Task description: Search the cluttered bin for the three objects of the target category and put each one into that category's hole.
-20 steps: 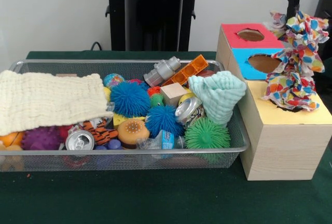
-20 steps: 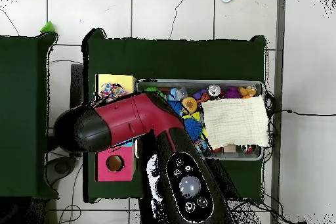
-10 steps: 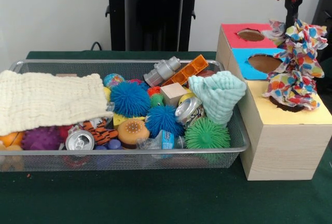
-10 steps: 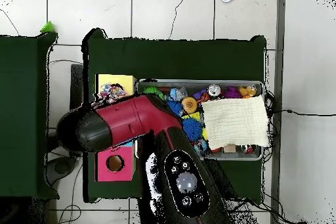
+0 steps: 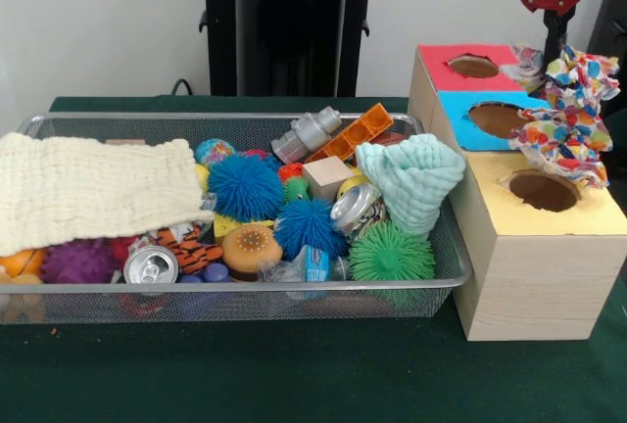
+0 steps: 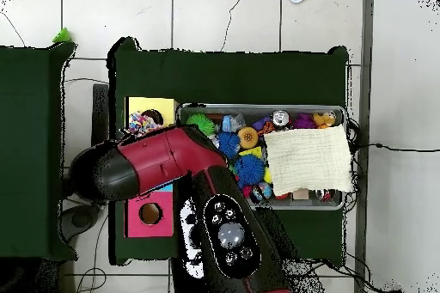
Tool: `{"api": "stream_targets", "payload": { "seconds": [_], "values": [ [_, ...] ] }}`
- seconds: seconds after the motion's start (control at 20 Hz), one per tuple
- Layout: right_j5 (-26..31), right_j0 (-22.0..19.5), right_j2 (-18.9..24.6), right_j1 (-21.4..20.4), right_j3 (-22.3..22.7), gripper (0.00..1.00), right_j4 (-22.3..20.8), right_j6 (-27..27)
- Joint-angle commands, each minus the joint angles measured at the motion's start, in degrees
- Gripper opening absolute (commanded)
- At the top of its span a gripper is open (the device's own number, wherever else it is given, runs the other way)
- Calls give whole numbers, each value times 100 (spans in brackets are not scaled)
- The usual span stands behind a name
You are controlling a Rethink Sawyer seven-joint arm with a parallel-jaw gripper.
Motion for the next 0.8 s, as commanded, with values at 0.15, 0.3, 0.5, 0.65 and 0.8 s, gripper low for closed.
{"api": "stream_targets", "payload": {
  "seconds": [0.15, 0.3, 0.5, 0.65, 0.8],
  "values": [
    [-303, 6, -329, 233, -193, 0, -131, 992],
    [-398, 34, -362, 239, -146, 0, -163, 1008],
    [-475, 42, -354, 235, -172, 0, -184, 932],
    [-497, 36, -315, 220, -212, 0, -163, 864],
    [-556, -9, -266, 144, -138, 0, -149, 789]
  ]
}}
